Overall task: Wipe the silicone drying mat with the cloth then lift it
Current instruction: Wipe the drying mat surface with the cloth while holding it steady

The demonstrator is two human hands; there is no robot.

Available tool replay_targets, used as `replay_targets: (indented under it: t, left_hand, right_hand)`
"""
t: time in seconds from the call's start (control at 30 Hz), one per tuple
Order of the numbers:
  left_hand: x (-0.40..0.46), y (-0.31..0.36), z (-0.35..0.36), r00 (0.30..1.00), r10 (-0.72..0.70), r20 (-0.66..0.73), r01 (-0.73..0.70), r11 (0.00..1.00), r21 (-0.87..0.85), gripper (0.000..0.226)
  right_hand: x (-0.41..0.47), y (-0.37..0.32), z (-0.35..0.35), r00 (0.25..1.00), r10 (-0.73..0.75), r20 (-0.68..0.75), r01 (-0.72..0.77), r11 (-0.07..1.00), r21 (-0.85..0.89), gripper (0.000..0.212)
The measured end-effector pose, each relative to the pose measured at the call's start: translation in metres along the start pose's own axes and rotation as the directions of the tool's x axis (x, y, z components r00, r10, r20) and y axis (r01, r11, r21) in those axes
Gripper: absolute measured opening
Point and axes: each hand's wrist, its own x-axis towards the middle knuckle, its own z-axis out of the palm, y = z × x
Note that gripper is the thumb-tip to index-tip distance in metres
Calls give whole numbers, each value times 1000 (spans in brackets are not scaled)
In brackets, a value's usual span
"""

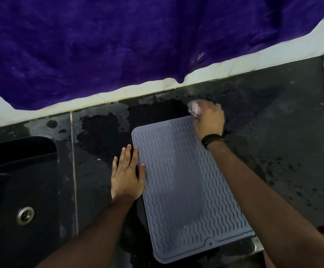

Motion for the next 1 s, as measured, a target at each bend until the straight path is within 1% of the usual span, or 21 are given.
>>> replay_targets:
  t: [0.03, 0.07, 0.13, 0.17, 0.2, 0.3, 0.37, 0.43, 0.53, 0.57, 0.63, 0.67, 0.73, 0.77, 0.83, 0.93, 1.0]
  left_hand:
    - [0, 0, 0, 1000, -1, 2, 1, 1000, -2, 65]
    - [0, 0, -1, 1000, -1, 5, 1, 1000, -1, 65]
    - [0, 0, -1, 1000, -4, 11, 4, 1000, 7, 66]
    - [1, -1, -1, 1000, -5, 14, 5, 1000, 10, 66]
    - [1, -1, -1, 1000, -6, 15, 5, 1000, 12, 66]
    - [1, -2, 0, 1000, -4, 3, 4, 1000, 15, 66]
    - [1, -2, 1, 1000, -6, -2, 6, 1000, 7, 65]
    - [1, -2, 1, 1000, -4, -7, 4, 1000, 4, 64]
    - [1, -2, 2, 1000, -1, -13, 1, 1000, 0, 64]
    - [1, -2, 2, 1000, 0, -17, 0, 1000, -2, 63]
    - [1, -1, 2, 1000, 0, -21, 0, 1000, -1, 62]
    - [1, -2, 2, 1000, -3, -17, 3, 1000, 0, 61]
    - [1, -1, 2, 1000, -7, -5, 7, 1000, 4, 59]
    - [1, -1, 1, 1000, -8, 2, 8, 1000, 7, 60]
    - [1, -1, 1, 1000, -9, 10, 9, 1000, 10, 61]
    - [2, -2, 0, 1000, -7, 12, 7, 1000, 13, 60]
    - [2, -3, 0, 1000, -5, 7, 5, 1000, 28, 61]
  right_hand:
    - [-5, -18, 4, 997, -72, 39, 72, 997, 15, 51]
    - [-12, -36, 10, 979, -174, 110, 174, 985, 8, 50]
    - [-31, -64, 26, 890, -366, 272, 387, 922, -24, 50]
    - [-41, -71, 32, 845, -429, 319, 464, 885, -39, 50]
    - [-47, -73, 36, 820, -469, 329, 512, 858, -53, 51]
    - [-44, -53, 35, 800, -528, 284, 570, 817, -87, 45]
    - [-31, -32, 26, 810, -532, 249, 566, 819, -93, 38]
    - [-19, -6, 13, 844, -488, 222, 520, 845, -124, 33]
    - [-5, 36, -2, 893, -396, 213, 439, 872, -216, 27]
    - [0, 49, -6, 912, -349, 214, 396, 885, -244, 27]
    - [7, 63, -12, 955, -211, 207, 268, 912, -309, 27]
    - [10, 63, -14, 971, -137, 196, 194, 931, -309, 26]
    - [11, 48, -14, 986, -49, 162, 84, 973, -217, 25]
    - [9, 33, -12, 988, -44, 147, 66, 986, -151, 29]
    - [-1, -7, -7, 986, -98, 132, 102, 994, -27, 41]
    - [-21, -81, 10, 957, -241, 163, 233, 970, 68, 50]
    - [-40, -125, 26, 895, -382, 232, 377, 924, 64, 48]
